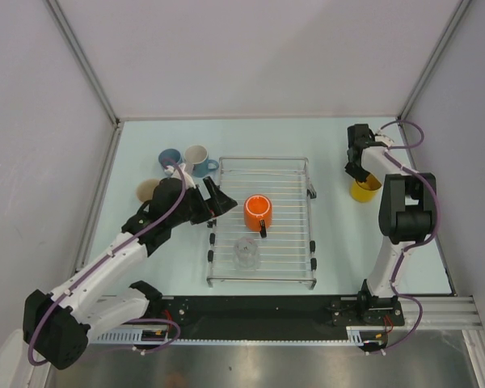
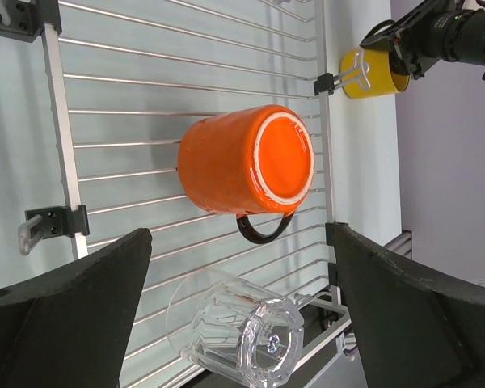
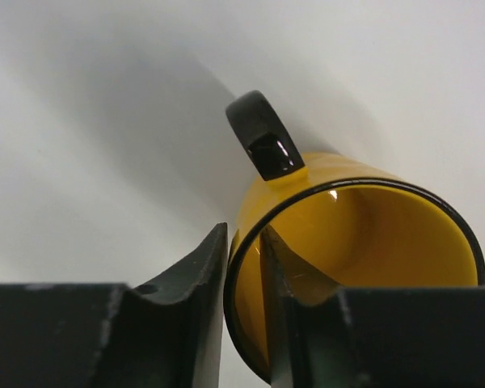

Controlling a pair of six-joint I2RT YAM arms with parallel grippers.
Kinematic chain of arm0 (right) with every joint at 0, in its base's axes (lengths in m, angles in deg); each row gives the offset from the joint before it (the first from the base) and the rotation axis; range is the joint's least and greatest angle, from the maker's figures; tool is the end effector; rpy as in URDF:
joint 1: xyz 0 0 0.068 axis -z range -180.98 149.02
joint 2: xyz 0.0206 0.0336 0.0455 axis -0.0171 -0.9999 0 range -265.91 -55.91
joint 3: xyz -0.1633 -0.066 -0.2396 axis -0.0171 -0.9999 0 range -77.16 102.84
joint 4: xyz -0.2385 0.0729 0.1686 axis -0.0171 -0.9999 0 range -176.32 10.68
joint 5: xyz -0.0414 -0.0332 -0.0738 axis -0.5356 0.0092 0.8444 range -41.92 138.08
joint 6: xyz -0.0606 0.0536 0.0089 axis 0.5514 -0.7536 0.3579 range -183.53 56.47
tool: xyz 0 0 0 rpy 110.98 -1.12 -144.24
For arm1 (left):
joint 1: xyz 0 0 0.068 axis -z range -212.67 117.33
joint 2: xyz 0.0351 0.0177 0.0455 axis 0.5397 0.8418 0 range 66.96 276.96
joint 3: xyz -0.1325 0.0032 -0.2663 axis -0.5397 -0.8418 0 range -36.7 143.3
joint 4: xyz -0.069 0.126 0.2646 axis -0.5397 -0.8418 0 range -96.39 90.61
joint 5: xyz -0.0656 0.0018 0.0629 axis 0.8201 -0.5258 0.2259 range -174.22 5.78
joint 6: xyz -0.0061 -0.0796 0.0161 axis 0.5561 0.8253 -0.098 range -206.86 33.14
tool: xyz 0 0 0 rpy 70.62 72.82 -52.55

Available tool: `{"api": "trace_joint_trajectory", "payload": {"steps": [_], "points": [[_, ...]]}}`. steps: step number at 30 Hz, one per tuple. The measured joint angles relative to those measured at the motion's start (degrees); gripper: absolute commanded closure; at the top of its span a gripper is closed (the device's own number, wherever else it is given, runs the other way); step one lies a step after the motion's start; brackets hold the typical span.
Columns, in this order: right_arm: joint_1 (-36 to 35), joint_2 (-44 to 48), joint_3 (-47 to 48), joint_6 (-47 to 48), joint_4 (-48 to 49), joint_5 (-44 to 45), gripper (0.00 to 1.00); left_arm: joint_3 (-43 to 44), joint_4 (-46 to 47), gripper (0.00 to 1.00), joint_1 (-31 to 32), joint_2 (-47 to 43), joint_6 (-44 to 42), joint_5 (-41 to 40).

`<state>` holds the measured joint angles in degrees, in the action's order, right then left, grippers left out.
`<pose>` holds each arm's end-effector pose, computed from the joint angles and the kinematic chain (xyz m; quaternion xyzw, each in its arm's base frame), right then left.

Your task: Unload the cups from the dish rack

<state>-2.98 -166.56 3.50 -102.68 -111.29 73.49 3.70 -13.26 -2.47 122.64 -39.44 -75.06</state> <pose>0.4660 -0.0140 0.1712 0.3520 0.8802 -0.1168 0.2962 0.2320 -0.1480 0.2649 -0.0887 0.8559 -0.3701 0.3502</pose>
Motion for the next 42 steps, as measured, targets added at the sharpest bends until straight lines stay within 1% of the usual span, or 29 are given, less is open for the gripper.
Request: {"api": "trace_joint_trajectory", "payload": {"steps": [6, 8, 12, 13, 15, 16, 17, 19, 22, 24, 26, 31, 37, 42], "points": [[-1.18, 1.97, -1.16, -0.96, -0.74, -0.15, 0.66, -0.04, 0.0, 0.0, 0.0, -0.2, 0.0, 0.42], [-1.57, 3.26, -1.6, -1.36, -0.61, -0.17, 0.61, -0.2, 0.0, 0.0, 0.0, -0.44, -0.02, 0.52], [-2.4, 8.17, -3.08, -2.08, -0.09, -0.85, 0.54, -0.33, 0.02, 0.0, 0.0, -1.4, -0.7, 0.59], [-2.64, 9.31, -3.08, -2.27, 0.2, -1.05, 0.47, -0.33, 0.02, 0.0, 0.0, -1.62, -1.01, 0.63], [-3.15, 11.85, -2.69, -2.51, 0.5, -1.42, 0.38, -0.33, 0.02, 0.0, 0.0, -2.03, -1.92, 0.63], [-3.5, 12.98, -2.29, -2.58, 0.5, -1.51, 0.29, -0.33, 0.0, 0.0, 0.0, -2.1, -2.38, 0.61], [-3.87, 14.19, -1.86, -2.56, 0.55, -1.62, 0.25, -0.26, -0.07, 0.0, 0.0, -2.1, -2.8, 0.57], [-5.09, 16.76, -1.31, -2.34, 0.79, -1.88, 0.18, 0.17, -0.48, 0.0, 0.0, -1.7, -3.85, 0.37], [-8.13, 21.44, -1.25, -1.9, 0.9, -1.92, 0.12, 2.64, -1.88, 0.0, 0.57, 1.01, -5.79, -0.66], [-10.54, 24.48, -1.33, -1.55, 1.03, -1.88, 0.11, 5.49, -3.67, 0.0, 1.81, 4.11, -7.23, -2.73], [-13.4, 28.24, -2.54, -1.16, 1.62, -1.64, 0.11, 9.09, -5.97, 0.0, 4.44, 7.67, -8.7, -6.43], [-20.2, 38.36, -9.88, -1.09, 2.69, -0.61, 0.11, 19.15, -12.46, 0.0, 11.5, 15.93, -11.54, -14.95], [-25.2, 44.76, -17.22, -1.14, 2.21, 0.72, 0.11, 26.67, -17.4, 0.0, 16.33, 23.98, -12.85, -21.4], [-29.07, 48.7, -20.48, -1.09, 2.03, 1.7, 0.11, 31.93, -21.51, 0.0, 19.52, 32.7, -12.83, -25.53]]}}
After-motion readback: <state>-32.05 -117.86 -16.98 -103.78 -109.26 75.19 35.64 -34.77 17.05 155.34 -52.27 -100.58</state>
